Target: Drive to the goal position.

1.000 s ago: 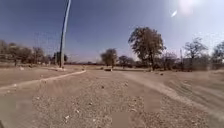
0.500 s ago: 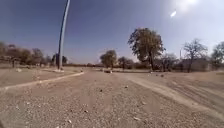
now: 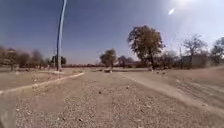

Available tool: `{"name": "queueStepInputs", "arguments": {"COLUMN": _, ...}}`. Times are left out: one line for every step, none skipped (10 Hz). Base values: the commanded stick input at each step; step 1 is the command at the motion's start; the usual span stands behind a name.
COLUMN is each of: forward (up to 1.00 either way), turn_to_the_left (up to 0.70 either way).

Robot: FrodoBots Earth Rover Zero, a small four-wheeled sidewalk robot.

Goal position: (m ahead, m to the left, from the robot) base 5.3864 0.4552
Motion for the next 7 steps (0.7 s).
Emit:
{"name": "queueStepInputs", "arguments": {"forward": 0.50, "turn_to_the_left": 0.00}}
{"name": "queueStepInputs", "arguments": {"forward": 0.50, "turn_to_the_left": 0.00}}
{"name": "queueStepInputs", "arguments": {"forward": 0.50, "turn_to_the_left": 0.00}}
{"name": "queueStepInputs", "arguments": {"forward": 0.50, "turn_to_the_left": 0.00}}
{"name": "queueStepInputs", "arguments": {"forward": 0.50, "turn_to_the_left": 0.00}}
{"name": "queueStepInputs", "arguments": {"forward": 0.50, "turn_to_the_left": 0.00}}
{"name": "queueStepInputs", "arguments": {"forward": 0.50, "turn_to_the_left": 0.00}}
